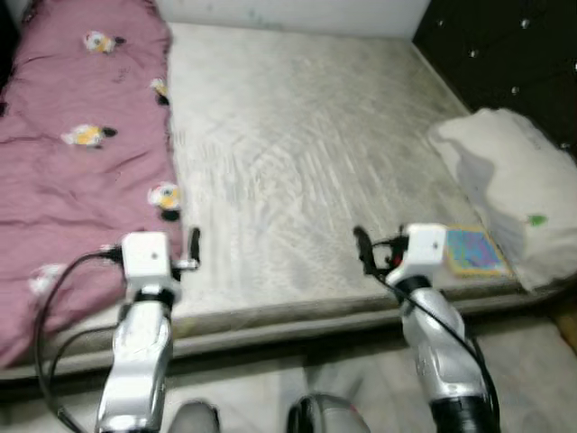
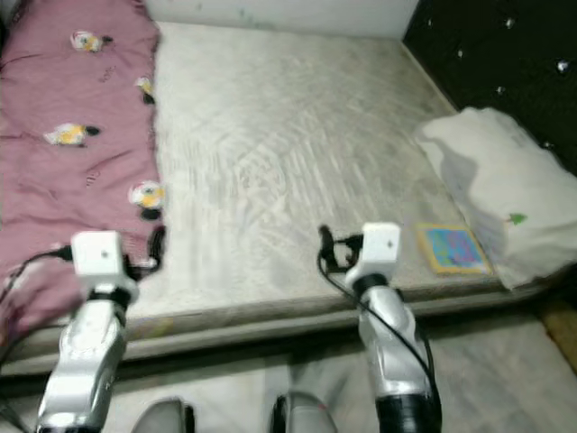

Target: Clean up the room

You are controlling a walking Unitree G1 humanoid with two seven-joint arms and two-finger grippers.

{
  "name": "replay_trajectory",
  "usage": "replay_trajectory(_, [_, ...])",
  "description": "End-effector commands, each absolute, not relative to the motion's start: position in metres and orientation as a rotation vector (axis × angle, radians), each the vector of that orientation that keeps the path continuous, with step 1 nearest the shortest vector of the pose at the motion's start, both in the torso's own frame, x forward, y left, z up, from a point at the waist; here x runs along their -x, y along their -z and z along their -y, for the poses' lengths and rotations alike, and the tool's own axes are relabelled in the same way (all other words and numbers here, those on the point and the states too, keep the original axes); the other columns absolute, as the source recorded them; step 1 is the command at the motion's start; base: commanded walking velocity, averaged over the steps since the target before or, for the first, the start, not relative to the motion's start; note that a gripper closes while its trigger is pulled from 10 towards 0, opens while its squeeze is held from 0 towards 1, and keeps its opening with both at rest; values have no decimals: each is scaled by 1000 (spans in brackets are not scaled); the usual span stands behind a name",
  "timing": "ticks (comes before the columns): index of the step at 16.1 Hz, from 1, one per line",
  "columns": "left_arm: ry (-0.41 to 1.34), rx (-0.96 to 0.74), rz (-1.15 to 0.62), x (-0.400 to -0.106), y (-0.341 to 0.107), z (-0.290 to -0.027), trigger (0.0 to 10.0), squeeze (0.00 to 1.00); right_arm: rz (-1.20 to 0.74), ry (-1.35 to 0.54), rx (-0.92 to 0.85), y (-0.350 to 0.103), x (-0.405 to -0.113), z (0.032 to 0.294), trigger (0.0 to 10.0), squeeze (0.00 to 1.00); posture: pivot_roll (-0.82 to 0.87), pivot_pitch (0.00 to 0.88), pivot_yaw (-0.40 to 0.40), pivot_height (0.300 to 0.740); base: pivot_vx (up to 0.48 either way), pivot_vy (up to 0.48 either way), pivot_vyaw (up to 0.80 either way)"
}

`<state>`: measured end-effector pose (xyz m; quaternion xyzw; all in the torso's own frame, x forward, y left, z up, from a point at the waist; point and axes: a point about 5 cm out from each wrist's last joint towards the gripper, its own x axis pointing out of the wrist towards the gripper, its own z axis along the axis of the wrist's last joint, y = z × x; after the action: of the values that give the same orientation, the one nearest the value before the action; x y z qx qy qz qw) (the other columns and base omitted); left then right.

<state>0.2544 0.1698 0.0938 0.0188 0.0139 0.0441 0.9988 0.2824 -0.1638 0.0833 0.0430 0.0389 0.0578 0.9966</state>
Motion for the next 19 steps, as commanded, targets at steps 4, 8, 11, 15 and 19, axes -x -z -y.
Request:
replay_trajectory(4, [-67, -8, -40, -254, -92, -160, 10000, 0, -77, -89, -74, -83, -280, 176, 10000, 0, 13, 123, -112, 740, 0, 480, 0])
replay_trajectory(8, [-76, -8, -44, -254, -92, -161, 10000, 0, -79, -94, -72, -83, -279, 175, 10000, 0, 18, 120, -117, 740, 0, 480, 0])
replay_trajectory(11, [-102, 4, -57, -251, -91, -166, 10000, 0, -81, -98, -69, -83, -280, 175, 10000, 0, 18, 120, -112, 740, 0, 480, 0])
replay_trajectory(15, [-98, 4, -56, -250, -93, -166, 10000, 0, -85, -96, -69, -82, -279, 177, 10000, 0, 14, 126, -116, 740, 0, 480, 0])
replay_trajectory(19, [-92, 7, -52, -253, -96, -164, 10000, 0, -87, -94, -66, -82, -279, 178, 10000, 0, 5, 137, -115, 740, 0, 480, 0])
